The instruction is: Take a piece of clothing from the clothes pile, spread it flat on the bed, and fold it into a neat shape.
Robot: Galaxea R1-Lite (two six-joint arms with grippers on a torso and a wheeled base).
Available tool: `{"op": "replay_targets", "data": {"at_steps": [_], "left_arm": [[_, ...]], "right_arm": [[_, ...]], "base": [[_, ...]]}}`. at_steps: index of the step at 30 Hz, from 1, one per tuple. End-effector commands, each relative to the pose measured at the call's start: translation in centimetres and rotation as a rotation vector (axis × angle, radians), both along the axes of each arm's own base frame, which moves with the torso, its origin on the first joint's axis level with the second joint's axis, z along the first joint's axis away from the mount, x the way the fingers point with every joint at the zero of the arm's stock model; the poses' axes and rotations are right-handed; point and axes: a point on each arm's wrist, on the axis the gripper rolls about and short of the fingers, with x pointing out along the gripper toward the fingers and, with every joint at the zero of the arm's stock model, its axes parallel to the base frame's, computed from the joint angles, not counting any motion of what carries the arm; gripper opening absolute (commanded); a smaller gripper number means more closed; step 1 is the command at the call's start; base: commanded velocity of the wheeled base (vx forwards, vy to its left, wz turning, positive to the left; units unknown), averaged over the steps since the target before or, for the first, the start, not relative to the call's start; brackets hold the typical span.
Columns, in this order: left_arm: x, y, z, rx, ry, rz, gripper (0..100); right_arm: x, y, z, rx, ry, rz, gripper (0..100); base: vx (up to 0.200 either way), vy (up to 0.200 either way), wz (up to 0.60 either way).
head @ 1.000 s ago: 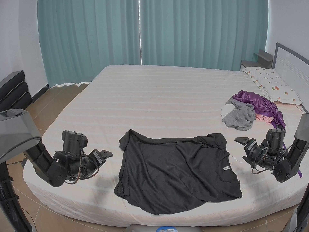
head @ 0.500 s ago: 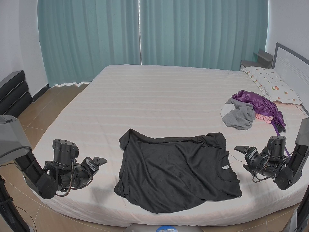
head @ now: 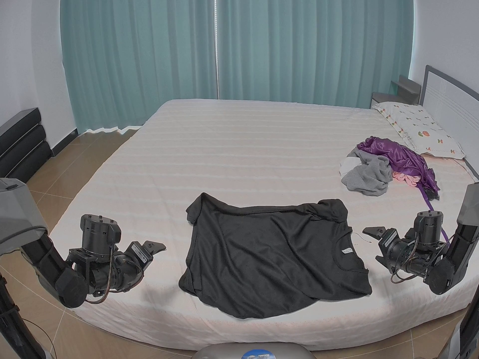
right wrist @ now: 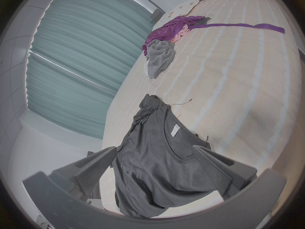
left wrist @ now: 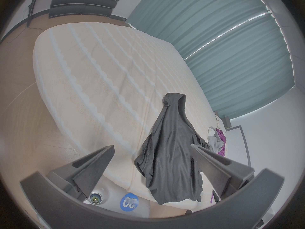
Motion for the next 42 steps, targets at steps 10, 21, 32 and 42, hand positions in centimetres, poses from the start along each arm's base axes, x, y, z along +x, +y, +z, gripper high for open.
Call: {"op": "replay_targets", "data": {"at_steps": [10,21,32,42], "left_arm": [[-0.2,-0.8,0.1,-0.011,-0.006,-0.023,100],[-0.3,-0.7,-0.2,0.007,0.006,-0.016,100],[-0.5,-0.6,-0.5,0.009,0.018,-0.014,100],[0.1,-0.8,-3.2,0.054,0.101,-0.008,100]], "right_arm": [[0.0,0.2,0.0,0.001,0.000,0.007,100],[0.0,0.3,-0.6,-0.002,0.021,0.010,100],[-0.1,0.5,-0.8,-0.001,0.031,0.018,100],[-0.1,1.0,-1.6,-0.005,0.061,0.039,100]], "base": [[0.000,-0.200,0.00],[0.000,-0.091,0.00],[-0.036,0.000,0.00],[-0.140,0.000,0.00]]}}
